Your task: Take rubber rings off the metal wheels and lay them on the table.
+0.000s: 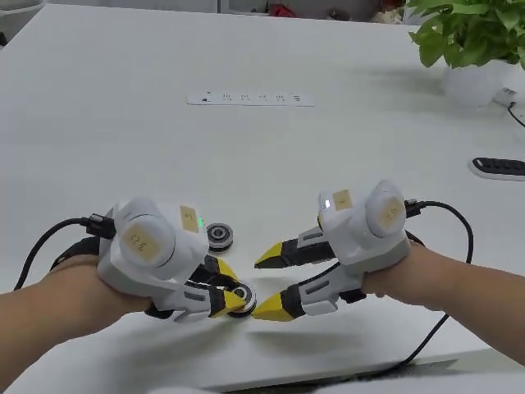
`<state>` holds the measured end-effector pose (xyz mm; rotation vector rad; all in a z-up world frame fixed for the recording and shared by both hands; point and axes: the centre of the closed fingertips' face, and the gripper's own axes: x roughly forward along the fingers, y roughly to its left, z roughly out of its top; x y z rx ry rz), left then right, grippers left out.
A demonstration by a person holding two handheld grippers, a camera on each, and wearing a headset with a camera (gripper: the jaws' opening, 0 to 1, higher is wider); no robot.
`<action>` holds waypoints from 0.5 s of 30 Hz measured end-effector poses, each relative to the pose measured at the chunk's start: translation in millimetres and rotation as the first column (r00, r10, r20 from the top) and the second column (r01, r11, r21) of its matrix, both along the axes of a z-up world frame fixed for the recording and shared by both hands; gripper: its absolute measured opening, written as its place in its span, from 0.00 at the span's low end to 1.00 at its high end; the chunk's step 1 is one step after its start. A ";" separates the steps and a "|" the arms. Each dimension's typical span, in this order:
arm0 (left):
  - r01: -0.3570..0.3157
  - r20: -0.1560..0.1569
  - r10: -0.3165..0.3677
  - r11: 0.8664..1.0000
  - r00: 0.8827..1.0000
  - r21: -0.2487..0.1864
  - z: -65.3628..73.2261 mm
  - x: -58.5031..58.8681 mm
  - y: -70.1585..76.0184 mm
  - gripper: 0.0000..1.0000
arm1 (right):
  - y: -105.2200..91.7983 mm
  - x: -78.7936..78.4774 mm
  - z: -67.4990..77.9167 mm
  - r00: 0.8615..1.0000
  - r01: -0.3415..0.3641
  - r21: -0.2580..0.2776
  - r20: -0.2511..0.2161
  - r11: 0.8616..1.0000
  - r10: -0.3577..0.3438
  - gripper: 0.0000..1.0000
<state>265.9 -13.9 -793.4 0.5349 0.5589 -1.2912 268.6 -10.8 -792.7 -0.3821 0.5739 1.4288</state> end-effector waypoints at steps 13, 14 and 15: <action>-0.014 0.000 0.014 1.000 1.000 -0.010 -0.2 0.6 0.9 0.14 | 4.6 -2.3 -6.5 0.999 0.019 0.014 -0.033 1.000 -0.019 0.34; -0.014 0.000 0.014 1.000 1.000 -0.010 -0.2 0.6 0.9 0.14 | 5.2 -1.9 -6.5 0.999 0.023 0.017 -0.033 1.000 -0.023 0.34; -0.014 0.000 0.014 1.000 1.000 -0.010 -0.1 0.5 0.9 0.14 | 5.8 -2.3 -6.3 0.999 0.028 0.022 -0.040 0.999 -0.027 0.33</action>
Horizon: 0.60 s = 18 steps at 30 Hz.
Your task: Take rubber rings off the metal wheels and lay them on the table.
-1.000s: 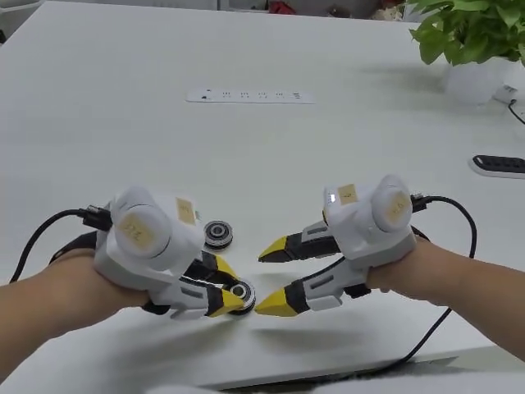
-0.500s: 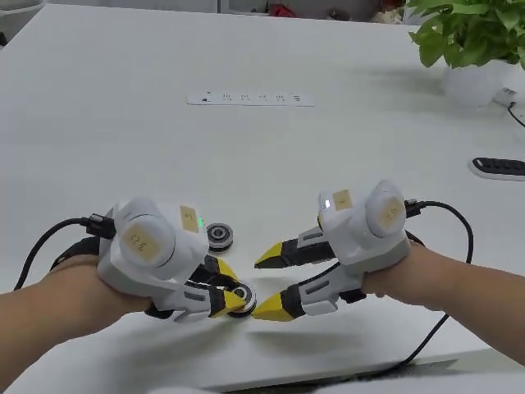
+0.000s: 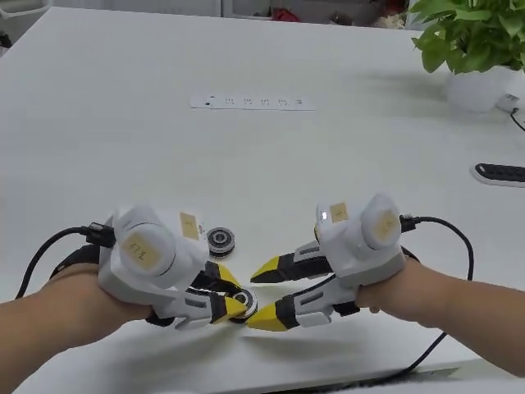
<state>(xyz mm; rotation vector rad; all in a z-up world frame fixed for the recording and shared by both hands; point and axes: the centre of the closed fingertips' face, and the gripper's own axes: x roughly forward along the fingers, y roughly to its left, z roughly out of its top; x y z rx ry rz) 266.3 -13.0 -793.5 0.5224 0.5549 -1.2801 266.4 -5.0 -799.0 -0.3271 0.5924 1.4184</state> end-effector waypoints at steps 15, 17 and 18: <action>-0.002 0.003 0.002 1.000 1.000 -0.002 -0.1 0.0 0.5 0.14 | 3.4 1.6 -4.5 1.000 0.022 0.004 0.000 1.000 -0.022 0.27; -0.002 0.004 0.002 1.000 1.000 -0.002 -0.1 0.0 0.5 0.14 | 4.7 0.8 -4.2 1.000 0.019 0.008 0.000 1.000 -0.019 0.26; -0.002 0.004 0.002 1.000 1.000 -0.002 -0.1 -0.1 0.6 0.14 | 5.3 -0.6 -5.0 1.000 0.012 0.004 0.003 1.000 -0.012 0.26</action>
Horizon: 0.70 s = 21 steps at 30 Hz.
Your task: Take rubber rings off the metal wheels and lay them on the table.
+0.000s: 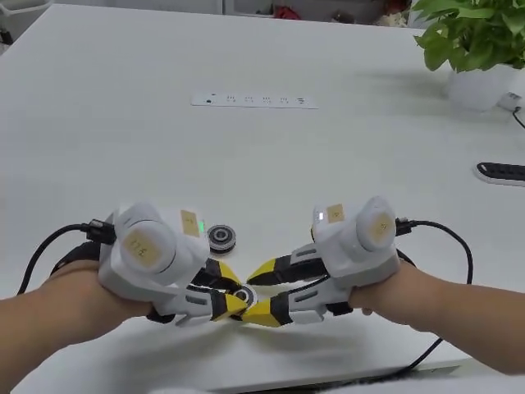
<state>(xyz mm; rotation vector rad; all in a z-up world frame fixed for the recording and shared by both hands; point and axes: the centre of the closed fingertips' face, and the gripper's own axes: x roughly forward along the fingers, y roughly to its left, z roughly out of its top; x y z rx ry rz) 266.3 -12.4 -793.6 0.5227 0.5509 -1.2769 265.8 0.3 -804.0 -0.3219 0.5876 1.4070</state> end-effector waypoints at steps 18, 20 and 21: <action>-0.002 0.004 0.002 1.000 1.000 0.000 0.0 0.2 0.0 0.14 | -2.8 -1.9 -1.3 0.996 -0.054 -0.041 0.075 0.998 0.057 0.23; -0.002 0.005 0.002 1.000 1.000 0.001 0.0 0.2 0.0 0.14 | -3.3 -1.9 -1.4 0.995 -0.056 -0.044 0.077 0.997 0.059 0.22; -0.002 0.005 0.002 1.000 1.000 0.002 0.0 -0.1 -0.2 0.14 | -3.6 -1.9 -1.3 0.995 -0.057 -0.046 0.077 0.997 0.060 0.22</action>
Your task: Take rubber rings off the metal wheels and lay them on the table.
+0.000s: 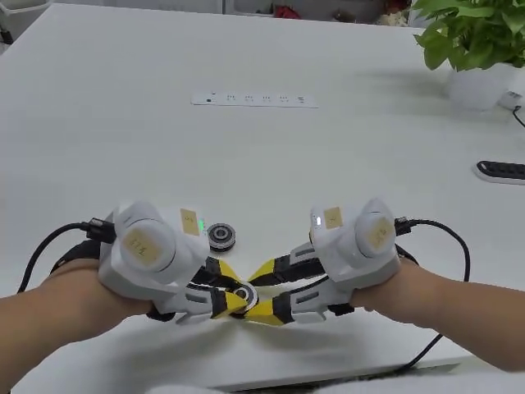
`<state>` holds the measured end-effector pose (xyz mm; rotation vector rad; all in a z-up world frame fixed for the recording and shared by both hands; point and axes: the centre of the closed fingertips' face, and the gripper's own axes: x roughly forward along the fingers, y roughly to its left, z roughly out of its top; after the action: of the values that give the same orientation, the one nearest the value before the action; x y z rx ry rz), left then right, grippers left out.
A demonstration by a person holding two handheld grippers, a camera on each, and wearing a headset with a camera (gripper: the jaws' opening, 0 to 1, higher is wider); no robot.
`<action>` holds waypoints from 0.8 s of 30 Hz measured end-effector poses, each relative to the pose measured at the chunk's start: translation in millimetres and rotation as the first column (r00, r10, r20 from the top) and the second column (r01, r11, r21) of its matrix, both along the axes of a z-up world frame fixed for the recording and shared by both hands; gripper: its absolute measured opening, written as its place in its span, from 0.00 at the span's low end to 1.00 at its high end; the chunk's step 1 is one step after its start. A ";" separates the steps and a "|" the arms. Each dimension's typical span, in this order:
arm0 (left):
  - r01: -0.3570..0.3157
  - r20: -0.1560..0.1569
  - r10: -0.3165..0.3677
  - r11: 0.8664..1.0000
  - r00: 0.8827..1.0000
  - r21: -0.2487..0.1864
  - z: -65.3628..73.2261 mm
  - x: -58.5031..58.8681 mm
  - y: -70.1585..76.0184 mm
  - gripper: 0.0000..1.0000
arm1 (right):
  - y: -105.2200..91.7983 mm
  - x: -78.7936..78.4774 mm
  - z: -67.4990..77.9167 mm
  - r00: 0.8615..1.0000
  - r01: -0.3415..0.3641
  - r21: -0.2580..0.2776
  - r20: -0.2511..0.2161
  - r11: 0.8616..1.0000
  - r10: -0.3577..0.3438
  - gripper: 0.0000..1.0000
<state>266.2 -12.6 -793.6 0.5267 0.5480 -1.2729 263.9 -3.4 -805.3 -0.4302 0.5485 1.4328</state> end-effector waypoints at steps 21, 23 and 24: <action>-0.003 -0.001 0.003 1.000 1.000 -0.005 0.2 -0.1 -0.2 0.14 | -4.1 -0.3 0.3 1.000 0.000 0.002 -0.022 1.000 0.000 0.18; -0.003 -0.001 0.003 1.000 1.000 -0.005 0.2 0.1 -0.1 0.14 | -4.1 -0.5 0.3 1.000 0.000 0.001 -0.024 1.000 0.000 0.18; -0.003 -0.001 0.003 1.000 1.000 -0.006 0.2 0.1 -0.1 0.14 | -4.0 -0.6 0.4 1.000 0.000 0.001 -0.024 1.000 0.000 0.18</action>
<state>266.3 -12.7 -793.4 0.5205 0.5459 -1.2716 263.3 -7.4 -804.9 -0.4130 0.5670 1.4399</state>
